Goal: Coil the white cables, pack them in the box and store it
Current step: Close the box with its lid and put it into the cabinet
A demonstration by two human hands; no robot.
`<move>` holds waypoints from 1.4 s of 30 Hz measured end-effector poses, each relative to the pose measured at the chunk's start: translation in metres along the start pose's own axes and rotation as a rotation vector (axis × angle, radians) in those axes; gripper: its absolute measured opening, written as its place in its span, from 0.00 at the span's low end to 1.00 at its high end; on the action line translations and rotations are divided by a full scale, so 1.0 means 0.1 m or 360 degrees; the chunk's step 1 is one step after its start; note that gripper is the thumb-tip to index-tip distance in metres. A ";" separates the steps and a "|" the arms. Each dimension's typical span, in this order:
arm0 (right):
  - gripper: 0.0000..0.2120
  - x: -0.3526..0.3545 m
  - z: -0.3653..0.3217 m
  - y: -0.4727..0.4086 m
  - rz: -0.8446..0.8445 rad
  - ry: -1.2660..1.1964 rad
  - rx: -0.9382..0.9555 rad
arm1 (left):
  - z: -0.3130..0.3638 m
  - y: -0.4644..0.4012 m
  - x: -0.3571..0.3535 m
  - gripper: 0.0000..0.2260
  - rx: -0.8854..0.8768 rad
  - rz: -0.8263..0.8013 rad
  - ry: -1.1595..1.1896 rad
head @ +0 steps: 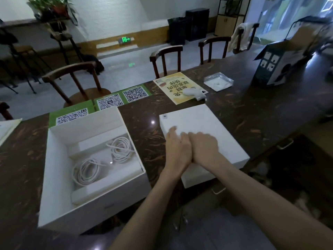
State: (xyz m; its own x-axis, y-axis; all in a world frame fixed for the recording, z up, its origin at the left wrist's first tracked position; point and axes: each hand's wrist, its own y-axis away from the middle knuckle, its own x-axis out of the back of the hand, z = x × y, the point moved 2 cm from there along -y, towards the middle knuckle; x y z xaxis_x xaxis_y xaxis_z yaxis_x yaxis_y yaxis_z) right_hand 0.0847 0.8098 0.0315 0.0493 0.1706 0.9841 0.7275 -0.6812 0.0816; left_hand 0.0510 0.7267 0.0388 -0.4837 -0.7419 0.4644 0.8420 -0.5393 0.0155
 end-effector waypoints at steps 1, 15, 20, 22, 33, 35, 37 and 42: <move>0.14 0.11 0.14 -0.04 0.0171 -0.0104 -0.0073 | -0.13 0.00 -0.06 0.21 0.0058 0.0075 0.0003; 0.35 0.02 1.11 -0.52 -0.0632 -0.1370 -0.0499 | -0.58 0.03 -0.27 0.12 0.0519 0.0145 0.0978; 0.14 0.56 0.98 -0.33 -0.0748 -0.1738 -0.0428 | -0.24 -0.01 -0.01 0.17 0.0418 0.0047 0.1056; 0.11 0.81 0.89 -0.28 -0.0700 -0.1731 -0.0354 | -0.03 -0.02 0.20 0.19 0.0343 0.0003 0.1047; 0.18 1.11 -0.84 -0.06 -0.0800 -0.1977 0.0244 | -0.18 0.34 2.24 0.11 -0.0048 0.0458 0.1131; 0.17 0.96 -1.17 -0.02 -0.0823 -0.1955 0.0314 | -0.39 0.45 2.45 0.09 0.0000 0.0543 0.1166; 0.14 0.81 -1.39 0.03 -0.0838 -0.1922 0.0354 | -0.56 0.55 2.59 0.10 0.0054 0.0550 0.1190; 0.11 0.57 -1.61 0.19 -0.0814 -0.1781 0.0338 | -0.87 0.67 2.76 0.11 0.0158 0.0430 0.1196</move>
State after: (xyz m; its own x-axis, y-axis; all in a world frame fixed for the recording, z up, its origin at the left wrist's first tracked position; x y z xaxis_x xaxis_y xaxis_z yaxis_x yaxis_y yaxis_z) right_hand -0.0088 0.6925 0.1141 0.2071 0.9644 0.1645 0.9259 -0.2476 0.2854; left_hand -0.0468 0.4513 0.0908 -0.2621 -0.9304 -0.2562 0.9530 -0.2913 0.0830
